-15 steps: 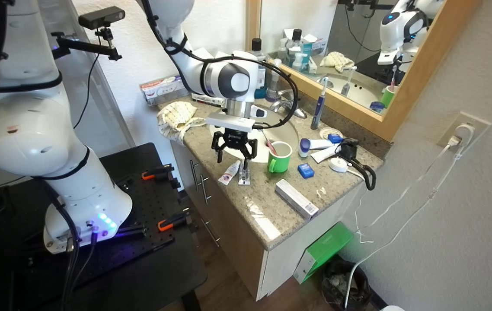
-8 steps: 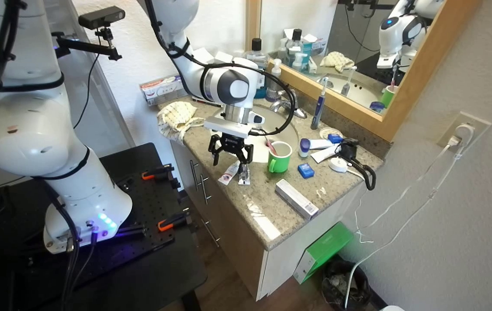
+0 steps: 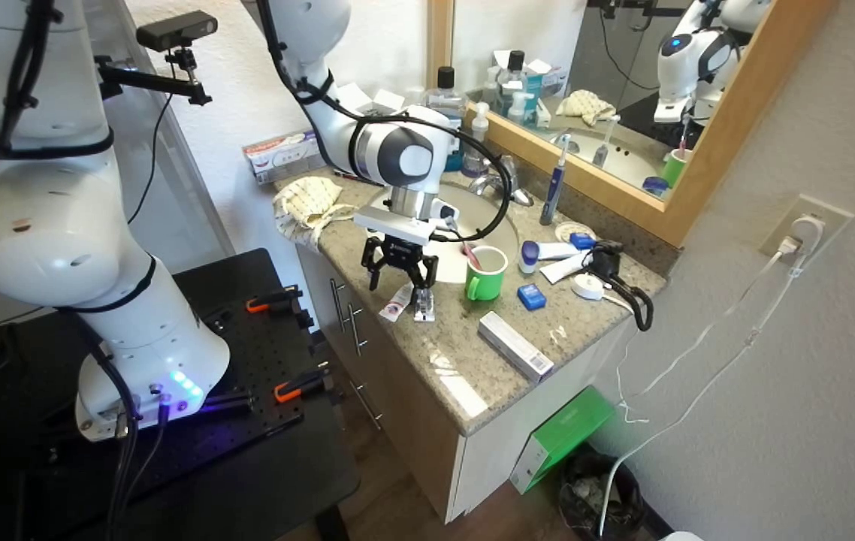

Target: Pick up the tube of the object and put it in the cup

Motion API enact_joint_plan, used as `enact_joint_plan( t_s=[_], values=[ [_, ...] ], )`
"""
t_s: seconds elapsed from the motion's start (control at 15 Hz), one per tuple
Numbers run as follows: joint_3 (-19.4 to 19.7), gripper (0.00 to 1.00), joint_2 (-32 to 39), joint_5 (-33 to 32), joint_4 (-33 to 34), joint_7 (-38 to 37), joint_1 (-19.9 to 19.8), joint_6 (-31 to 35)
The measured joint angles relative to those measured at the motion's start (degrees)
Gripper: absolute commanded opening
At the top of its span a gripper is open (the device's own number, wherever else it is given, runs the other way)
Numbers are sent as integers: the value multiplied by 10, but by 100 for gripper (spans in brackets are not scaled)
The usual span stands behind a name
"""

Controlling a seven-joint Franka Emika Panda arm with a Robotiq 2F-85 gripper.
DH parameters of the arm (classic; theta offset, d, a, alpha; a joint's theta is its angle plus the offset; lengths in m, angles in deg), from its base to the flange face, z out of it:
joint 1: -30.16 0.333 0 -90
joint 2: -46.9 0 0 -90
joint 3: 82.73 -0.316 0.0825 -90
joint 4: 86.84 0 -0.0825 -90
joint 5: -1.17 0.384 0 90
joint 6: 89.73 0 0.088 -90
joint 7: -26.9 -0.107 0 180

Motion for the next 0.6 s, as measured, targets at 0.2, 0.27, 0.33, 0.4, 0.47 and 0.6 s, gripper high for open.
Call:
enact_joint_plan(
  t_s=[0.2, 0.27, 0.33, 0.4, 0.47, 0.6],
  values=[
    [0, 93, 3, 0, 3, 0, 0, 0],
    [0, 92, 4, 0, 4, 0, 0, 0],
    [0, 89, 6, 0, 6, 0, 0, 0],
    [0, 84, 7, 0, 7, 0, 0, 0],
    [0, 82, 9, 0, 9, 0, 0, 0],
    [0, 72, 11, 0, 12, 0, -1, 0]
  ],
)
